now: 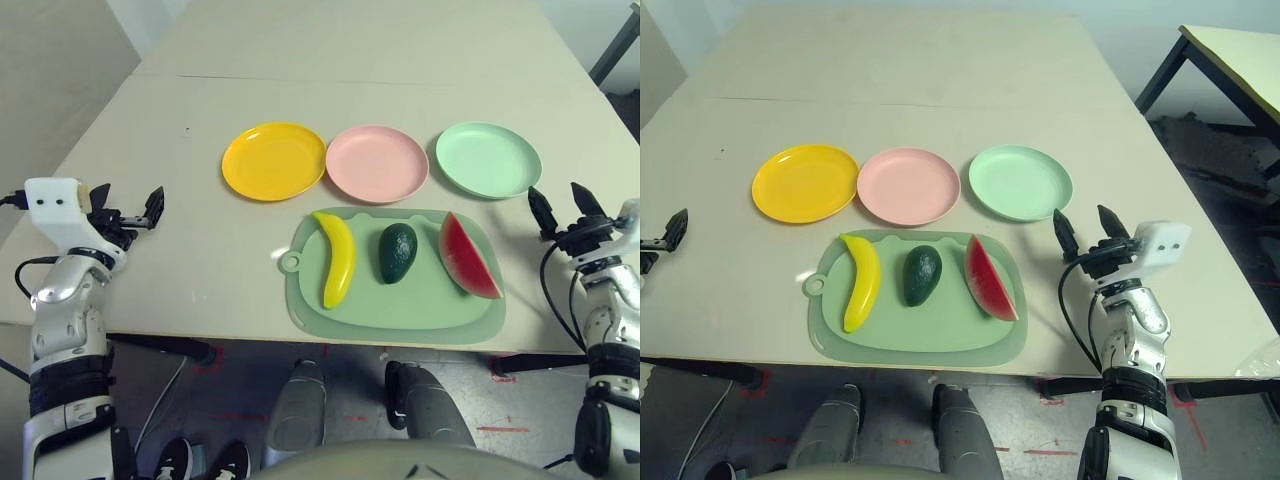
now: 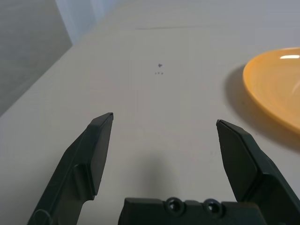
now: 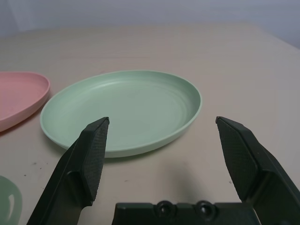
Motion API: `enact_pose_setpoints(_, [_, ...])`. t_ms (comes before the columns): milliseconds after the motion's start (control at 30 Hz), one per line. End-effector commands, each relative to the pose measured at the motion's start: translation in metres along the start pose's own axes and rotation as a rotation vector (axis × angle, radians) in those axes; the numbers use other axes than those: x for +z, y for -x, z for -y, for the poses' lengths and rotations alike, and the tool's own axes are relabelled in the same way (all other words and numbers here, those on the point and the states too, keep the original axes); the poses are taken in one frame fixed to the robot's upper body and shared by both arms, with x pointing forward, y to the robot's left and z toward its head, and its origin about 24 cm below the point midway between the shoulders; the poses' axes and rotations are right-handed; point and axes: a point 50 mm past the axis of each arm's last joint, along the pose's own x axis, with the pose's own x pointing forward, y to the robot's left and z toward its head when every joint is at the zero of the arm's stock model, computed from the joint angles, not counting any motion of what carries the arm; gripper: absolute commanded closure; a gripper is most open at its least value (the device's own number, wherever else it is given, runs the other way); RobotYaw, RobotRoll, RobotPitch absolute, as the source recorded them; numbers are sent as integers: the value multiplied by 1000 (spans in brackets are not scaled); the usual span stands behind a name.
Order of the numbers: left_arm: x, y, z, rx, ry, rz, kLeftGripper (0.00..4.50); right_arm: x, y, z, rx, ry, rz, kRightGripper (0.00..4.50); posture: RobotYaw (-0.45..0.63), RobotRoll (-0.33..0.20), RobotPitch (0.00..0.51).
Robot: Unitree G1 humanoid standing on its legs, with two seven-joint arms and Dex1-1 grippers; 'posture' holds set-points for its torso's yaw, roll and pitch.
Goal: Place the fruits into color-matched plates.
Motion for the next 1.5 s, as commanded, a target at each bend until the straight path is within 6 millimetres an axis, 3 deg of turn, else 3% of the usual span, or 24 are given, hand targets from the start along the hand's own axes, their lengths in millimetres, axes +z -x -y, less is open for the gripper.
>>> enact_pose_setpoints(33, [0,-2,-3,7,-11,-4,0,-3,3,5,-24,-7,-5,35,69,0,181])
enact_pose_setpoints(233, [-1,0,-3,4,-11,-4,0,-2,6,8,-28,7,-9,35,68,0,195])
enact_pose_setpoints(500, [-5,10,-2,-4,20,-9,0,12,21,32,-79,68,-6,35,19,0,184])
enact_pose_setpoints(600, [2,12,-2,-92,35,-4,0,19,23,36,-116,64,18,35,9,0,199])
enact_pose_setpoints(767, [25,26,51,-808,118,-4,0,39,12,31,-21,107,6,35,-25,0,189])
enact_pose_setpoints(867, [37,32,71,-1043,66,-19,0,57,3,35,37,111,-3,35,-33,0,189])
enact_pose_setpoints(1033, [55,44,81,-1305,-23,-43,0,105,-32,36,231,163,-30,35,-27,0,182])
enact_pose_setpoints(1200, [63,50,94,-1433,-30,20,0,143,-62,17,461,250,-119,35,-30,0,179])
enact_pose_setpoints(1333, [60,54,103,-1503,-98,40,0,170,-84,-24,793,466,-272,35,-52,0,157])
enact_pose_setpoints(1500, [53,48,104,-1504,-134,21,0,158,-84,-72,1233,924,-402,35,-53,0,149])
